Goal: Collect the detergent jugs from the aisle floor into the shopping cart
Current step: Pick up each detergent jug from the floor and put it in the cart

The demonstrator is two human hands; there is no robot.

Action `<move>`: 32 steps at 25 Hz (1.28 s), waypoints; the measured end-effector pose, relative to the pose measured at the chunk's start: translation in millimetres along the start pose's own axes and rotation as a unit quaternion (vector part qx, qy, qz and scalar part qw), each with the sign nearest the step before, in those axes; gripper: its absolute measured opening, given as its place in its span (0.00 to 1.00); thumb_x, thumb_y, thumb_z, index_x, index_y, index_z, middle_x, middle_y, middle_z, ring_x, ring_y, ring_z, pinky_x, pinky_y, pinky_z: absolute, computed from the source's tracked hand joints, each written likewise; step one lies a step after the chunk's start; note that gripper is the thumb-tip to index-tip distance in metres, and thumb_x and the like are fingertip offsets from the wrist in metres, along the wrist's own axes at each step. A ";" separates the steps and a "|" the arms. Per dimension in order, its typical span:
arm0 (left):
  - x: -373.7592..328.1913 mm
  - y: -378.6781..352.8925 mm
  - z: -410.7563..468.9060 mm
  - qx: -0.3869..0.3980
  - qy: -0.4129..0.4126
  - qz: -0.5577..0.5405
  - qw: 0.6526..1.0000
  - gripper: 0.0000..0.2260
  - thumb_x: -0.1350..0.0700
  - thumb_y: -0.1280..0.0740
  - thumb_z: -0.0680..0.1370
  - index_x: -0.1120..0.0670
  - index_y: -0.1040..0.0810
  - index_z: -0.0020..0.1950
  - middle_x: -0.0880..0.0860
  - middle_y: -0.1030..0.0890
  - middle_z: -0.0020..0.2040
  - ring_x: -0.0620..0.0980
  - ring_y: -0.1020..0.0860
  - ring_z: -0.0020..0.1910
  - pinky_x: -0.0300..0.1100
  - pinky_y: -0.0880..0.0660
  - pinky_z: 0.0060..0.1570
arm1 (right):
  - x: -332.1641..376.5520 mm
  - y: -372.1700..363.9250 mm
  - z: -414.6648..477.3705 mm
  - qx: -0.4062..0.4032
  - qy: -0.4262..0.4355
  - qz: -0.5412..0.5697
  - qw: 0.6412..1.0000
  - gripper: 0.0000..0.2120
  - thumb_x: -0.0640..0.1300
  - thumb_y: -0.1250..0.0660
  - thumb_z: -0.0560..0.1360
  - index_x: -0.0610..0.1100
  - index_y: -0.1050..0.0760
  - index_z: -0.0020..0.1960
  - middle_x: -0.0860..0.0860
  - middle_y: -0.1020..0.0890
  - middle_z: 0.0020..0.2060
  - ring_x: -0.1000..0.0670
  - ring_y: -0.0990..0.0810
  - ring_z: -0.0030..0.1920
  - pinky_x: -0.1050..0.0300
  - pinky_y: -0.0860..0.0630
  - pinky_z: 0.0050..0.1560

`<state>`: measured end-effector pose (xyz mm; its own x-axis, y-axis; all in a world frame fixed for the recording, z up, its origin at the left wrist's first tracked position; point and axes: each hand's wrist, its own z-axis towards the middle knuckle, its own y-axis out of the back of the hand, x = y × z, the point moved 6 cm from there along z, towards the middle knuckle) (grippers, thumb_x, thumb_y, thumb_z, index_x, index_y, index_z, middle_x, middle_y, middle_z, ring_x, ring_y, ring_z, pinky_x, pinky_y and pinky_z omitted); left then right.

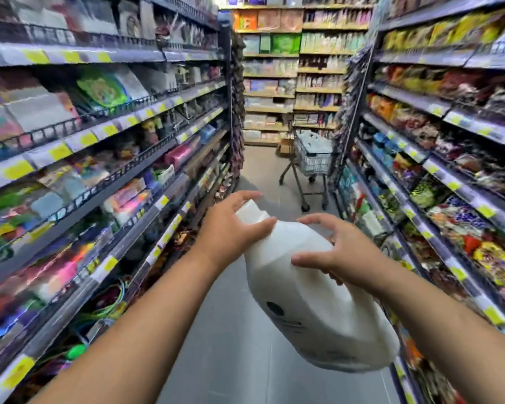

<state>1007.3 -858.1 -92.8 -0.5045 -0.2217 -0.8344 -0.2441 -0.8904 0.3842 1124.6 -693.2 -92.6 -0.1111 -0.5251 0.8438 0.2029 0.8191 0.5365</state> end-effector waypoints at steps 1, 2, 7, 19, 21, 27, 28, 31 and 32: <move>8.1 -10.6 21.6 0.007 -0.004 -0.004 1.000 0.18 0.45 0.23 0.64 0.40 0.21 0.52 0.43 0.18 0.54 0.40 0.21 0.52 0.38 0.25 0.55 | -6.7 7.0 18.9 -0.005 -0.008 0.002 1.000 0.28 0.48 0.19 0.62 0.58 0.26 0.58 0.50 0.24 0.26 0.54 0.28 0.21 0.58 0.31 0.23; 16.2 -20.1 42.4 0.010 -0.008 -0.003 1.000 0.19 0.43 0.25 0.63 0.40 0.21 0.52 0.44 0.18 0.53 0.41 0.21 0.52 0.39 0.25 0.55 | -14.0 13.6 38.7 -0.010 -0.014 0.004 1.000 0.28 0.48 0.19 0.61 0.58 0.26 0.58 0.50 0.23 0.26 0.54 0.28 0.21 0.59 0.31 0.23; 71.1 -61.2 176.8 0.019 -0.002 -0.016 1.000 0.19 0.40 0.27 0.61 0.36 0.22 0.51 0.46 0.17 0.50 0.45 0.19 0.48 0.48 0.21 0.52 | -46.1 47.3 174.7 -0.034 -0.019 0.007 0.999 0.31 0.49 0.18 0.60 0.56 0.27 0.59 0.52 0.24 0.32 0.57 0.27 0.21 0.59 0.31 0.22; 228.5 -82.0 514.6 0.078 -0.018 0.018 0.997 0.16 0.46 0.23 0.66 0.39 0.22 0.51 0.47 0.18 0.49 0.46 0.21 0.48 0.40 0.25 0.50 | -85.3 57.4 536.9 -0.076 -0.007 0.023 0.997 0.33 0.56 0.19 0.56 0.58 0.26 0.59 0.51 0.19 0.50 0.56 0.23 0.28 0.60 0.29 0.23; 253.8 -92.0 575.7 0.106 -0.026 0.014 0.994 0.15 0.48 0.23 0.67 0.40 0.22 0.50 0.47 0.19 0.49 0.47 0.21 0.48 0.37 0.25 0.47 | -94.9 59.9 595.3 -0.100 -0.009 0.023 0.995 0.35 0.59 0.19 0.55 0.58 0.26 0.60 0.52 0.19 0.49 0.56 0.24 0.31 0.64 0.30 0.24; 311.2 -144.5 739.7 0.159 -0.033 0.035 0.986 0.16 0.44 0.24 0.65 0.40 0.22 0.51 0.45 0.19 0.50 0.47 0.20 0.48 0.43 0.21 0.50 | -133.0 93.6 749.1 -0.141 -0.043 0.039 0.988 0.35 0.56 0.19 0.57 0.57 0.26 0.61 0.51 0.20 0.50 0.57 0.26 0.34 0.70 0.32 0.23; 320.3 -156.5 767.1 0.161 -0.037 0.034 0.986 0.17 0.44 0.24 0.65 0.40 0.22 0.51 0.46 0.18 0.50 0.47 0.20 0.48 0.45 0.21 0.50 | -142.1 101.3 776.1 -0.139 -0.045 0.051 0.988 0.34 0.55 0.19 0.57 0.57 0.26 0.61 0.51 0.20 0.50 0.56 0.25 0.33 0.67 0.31 0.23; 351.9 -201.0 849.9 0.166 -0.035 0.032 0.985 0.16 0.48 0.23 0.67 0.42 0.21 0.52 0.46 0.18 0.50 0.47 0.20 0.46 0.45 0.21 0.49 | -178.2 132.8 861.4 -0.148 -0.041 0.066 0.986 0.32 0.54 0.18 0.57 0.56 0.25 0.59 0.52 0.19 0.49 0.56 0.25 0.32 0.67 0.31 0.23; 361.6 -215.3 876.8 0.160 -0.032 0.030 0.986 0.16 0.48 0.23 0.67 0.42 0.21 0.52 0.46 0.18 0.50 0.47 0.20 0.46 0.45 0.21 0.48 | -189.6 144.9 890.7 -0.149 -0.040 0.064 0.986 0.32 0.54 0.18 0.57 0.56 0.25 0.59 0.54 0.19 0.49 0.58 0.25 0.33 0.70 0.33 0.24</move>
<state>151.3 -398.0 -130.8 -0.5747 -0.2358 -0.7836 -0.4556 -0.7033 0.5457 308.6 -269.4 -161.0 -0.1403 -0.3911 0.9096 0.4960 0.7674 0.4064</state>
